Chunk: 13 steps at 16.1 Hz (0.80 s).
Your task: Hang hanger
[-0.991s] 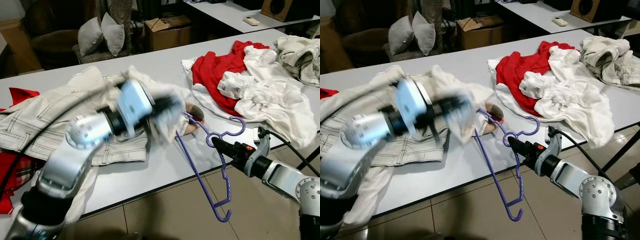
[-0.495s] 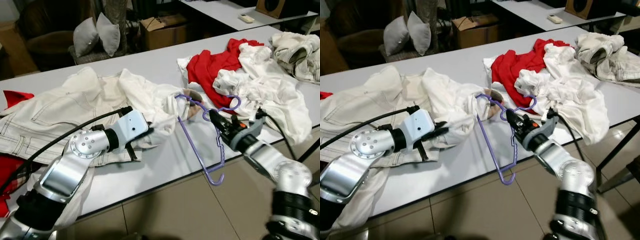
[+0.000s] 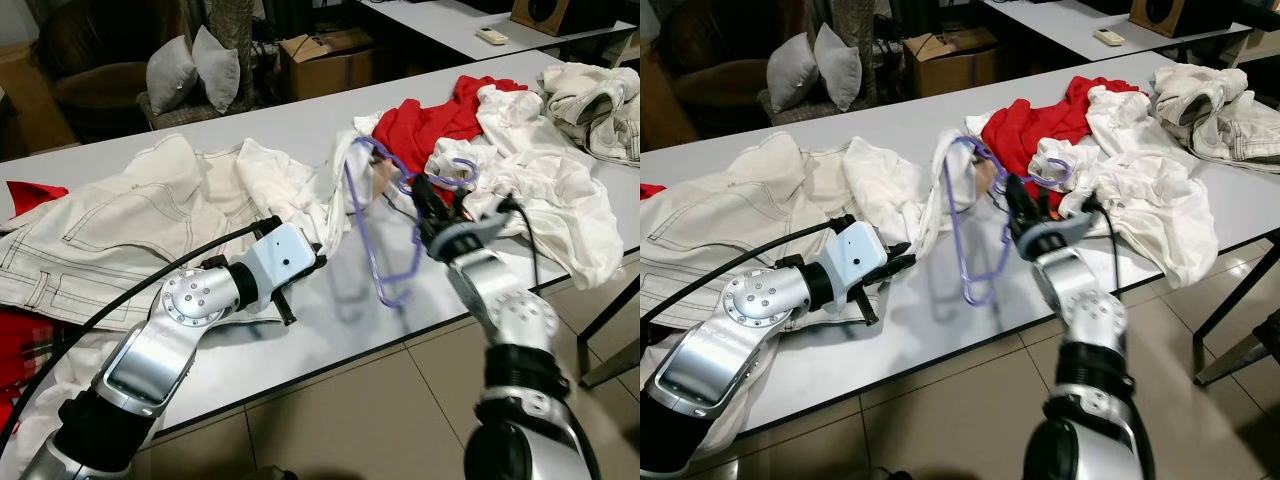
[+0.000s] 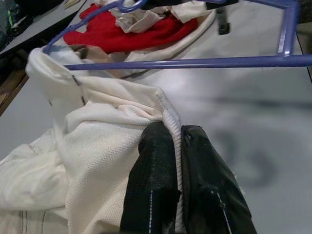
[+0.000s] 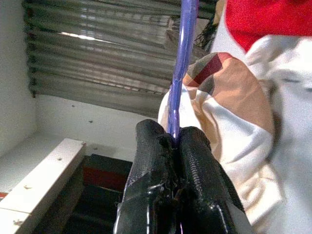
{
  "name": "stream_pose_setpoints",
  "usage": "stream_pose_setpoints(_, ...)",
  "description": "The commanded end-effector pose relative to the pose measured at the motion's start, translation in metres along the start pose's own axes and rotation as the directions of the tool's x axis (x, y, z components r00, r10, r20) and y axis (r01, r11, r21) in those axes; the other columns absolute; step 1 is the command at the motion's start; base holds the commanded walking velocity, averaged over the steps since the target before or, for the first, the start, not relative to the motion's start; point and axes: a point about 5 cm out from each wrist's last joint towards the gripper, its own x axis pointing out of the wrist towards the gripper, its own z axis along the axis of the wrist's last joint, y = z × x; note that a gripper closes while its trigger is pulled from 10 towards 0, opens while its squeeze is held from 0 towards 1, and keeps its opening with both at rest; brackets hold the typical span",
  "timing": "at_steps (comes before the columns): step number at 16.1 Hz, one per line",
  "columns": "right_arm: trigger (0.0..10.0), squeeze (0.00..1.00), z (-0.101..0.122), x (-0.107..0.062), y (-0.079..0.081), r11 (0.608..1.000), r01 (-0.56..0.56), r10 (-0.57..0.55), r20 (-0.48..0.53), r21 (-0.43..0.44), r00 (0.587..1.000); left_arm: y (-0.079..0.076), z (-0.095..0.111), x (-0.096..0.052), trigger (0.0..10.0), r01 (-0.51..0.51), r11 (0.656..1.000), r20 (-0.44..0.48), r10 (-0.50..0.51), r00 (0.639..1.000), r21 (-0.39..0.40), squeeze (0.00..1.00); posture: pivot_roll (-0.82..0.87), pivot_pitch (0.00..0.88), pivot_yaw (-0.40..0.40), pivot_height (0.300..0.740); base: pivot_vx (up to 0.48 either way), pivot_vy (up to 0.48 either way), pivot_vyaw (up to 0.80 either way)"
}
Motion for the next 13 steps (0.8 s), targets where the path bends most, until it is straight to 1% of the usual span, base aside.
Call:
stream_pose_setpoints(1, 10.0, 0.00, 0.005, 0.006, 0.012, 0.998, -0.056, 0.053, 0.050, 0.042, 0.997, -0.005, 0.000, -0.001, 0.0, 0.021, 1.000, -0.007, -0.021, 1.000, -0.002, 0.00, -0.14, 0.000, 0.102, 0.740, 0.000, 0.000, 0.00)
stream_pose_setpoints(2, 10.0, 0.00, 0.004, 0.008, 0.015, 0.995, -0.079, 0.075, 0.050, 0.067, 0.996, -0.004, -0.002, -0.001, 0.0, 0.010, 1.000, -0.016, -0.010, 1.000, -0.003, 0.00, -0.14, 0.000, 0.102, 0.740, 0.000, 0.000, 0.00)
stream_pose_setpoints(3, 10.0, 0.00, 0.000, 0.010, 0.018, 0.995, -0.088, 0.087, 0.034, 0.041, 0.996, -0.002, 0.000, -0.002, 0.0, -0.009, 0.999, 0.009, 0.009, 1.000, -0.050, 0.00, -0.14, 0.000, 0.097, 0.740, 0.000, 0.000, 0.00)
stream_pose_setpoints(4, 10.0, 0.00, -0.001, 0.012, 0.016, 0.996, -0.074, 0.070, 0.055, 0.059, 0.996, -0.004, 0.006, -0.003, 0.0, 0.014, 0.997, 0.051, -0.010, 0.999, -0.081, 0.00, -0.13, 0.000, 0.093, 0.740, 0.000, 0.000, 0.00)
stream_pose_setpoints(5, 10.0, 0.00, 0.000, 0.015, 0.013, 0.997, -0.050, 0.045, 0.076, 0.055, 0.996, -0.008, 0.011, -0.003, 0.0, 0.052, 0.992, 0.081, -0.043, 0.996, -0.113, 0.00, -0.13, 0.000, 0.093, 0.740, 0.000, 0.000, 0.00)
stream_pose_setpoints(8, 10.0, 0.00, 0.000, 0.019, 0.013, 1.000, -0.024, 0.022, 0.094, 0.019, 0.995, -0.012, 0.016, -0.004, 0.0, 0.092, 0.983, 0.124, -0.073, 0.990, -0.157, 0.00, -0.13, 0.000, 0.093, 0.740, 0.000, 0.000, 0.00)
stream_pose_setpoints(9, 10.0, 0.00, 0.004, 0.028, 0.017, 0.995, -0.018, 0.002, 0.166, 0.095, 0.986, -0.022, 0.026, -0.003, 0.0, 0.179, 0.963, 0.175, -0.145, 0.974, -0.199, 0.00, -0.13, 0.000, 0.093, 0.740, 0.000, 0.000, 0.00)
stream_pose_setpoints(11, 10.0, 0.00, 0.005, 0.032, 0.021, 0.989, -0.033, 0.006, 0.185, 0.146, 0.983, -0.024, 0.021, -0.002, 0.0, 0.176, 0.968, 0.136, -0.153, 0.979, -0.179, 0.00, -0.12, 0.000, 0.091, 0.740, 0.000, 0.000, 0.00)
stream_pose_setpoints(12, 10.0, 0.00, 0.003, 0.036, 0.025, 0.982, -0.054, 0.020, 0.181, 0.184, 0.983, -0.020, 0.011, 0.000, 0.0, 0.129, 0.977, 0.078, -0.117, 0.990, -0.168, 0.00, -0.11, 0.000, 0.089, 0.740, 0.000, 0.000, 0.00)
stream_pose_setpoints(13, 10.0, 0.00, 0.002, 0.037, 0.026, 0.978, -0.061, 0.025, 0.177, 0.199, 0.984, -0.018, 0.007, 0.000, 0.0, 0.106, 0.981, 0.058, -0.098, 0.994, -0.164, 0.00, -0.11, 0.000, 0.089, 0.740, 0.000, 0.000, 0.00)
